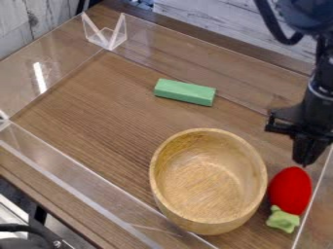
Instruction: Move the red object to the right side of the table
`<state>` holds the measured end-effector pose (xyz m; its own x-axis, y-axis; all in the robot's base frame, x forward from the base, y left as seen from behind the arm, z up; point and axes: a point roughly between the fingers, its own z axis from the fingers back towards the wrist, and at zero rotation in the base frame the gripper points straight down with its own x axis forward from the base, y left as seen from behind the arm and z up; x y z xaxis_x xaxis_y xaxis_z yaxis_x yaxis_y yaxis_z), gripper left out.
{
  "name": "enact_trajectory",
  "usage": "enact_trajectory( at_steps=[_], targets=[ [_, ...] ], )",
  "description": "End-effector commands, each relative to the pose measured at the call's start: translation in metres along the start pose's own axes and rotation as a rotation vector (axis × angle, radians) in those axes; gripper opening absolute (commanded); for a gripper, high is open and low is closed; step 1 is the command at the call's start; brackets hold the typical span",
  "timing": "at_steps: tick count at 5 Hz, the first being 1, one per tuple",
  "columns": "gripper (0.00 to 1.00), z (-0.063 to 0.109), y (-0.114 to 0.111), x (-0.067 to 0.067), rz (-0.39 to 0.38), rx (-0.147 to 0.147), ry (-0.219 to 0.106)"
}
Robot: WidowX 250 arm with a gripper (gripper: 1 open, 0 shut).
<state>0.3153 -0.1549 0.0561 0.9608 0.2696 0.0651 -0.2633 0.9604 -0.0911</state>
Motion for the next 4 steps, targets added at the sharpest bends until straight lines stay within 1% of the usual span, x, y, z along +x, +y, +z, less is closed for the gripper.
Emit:
enact_trajectory(
  at_steps=[1, 3, 4],
  targets=[
    [0.00, 0.018, -0.004, -0.002, -0.023, -0.040, -0.055],
    [0.00, 0.020, 0.001, -0.012, 0.111, -0.022, -0.069],
    [0.00, 0.030, -0.003, -0.010, 0.150, -0.021, -0.082]
  ],
)
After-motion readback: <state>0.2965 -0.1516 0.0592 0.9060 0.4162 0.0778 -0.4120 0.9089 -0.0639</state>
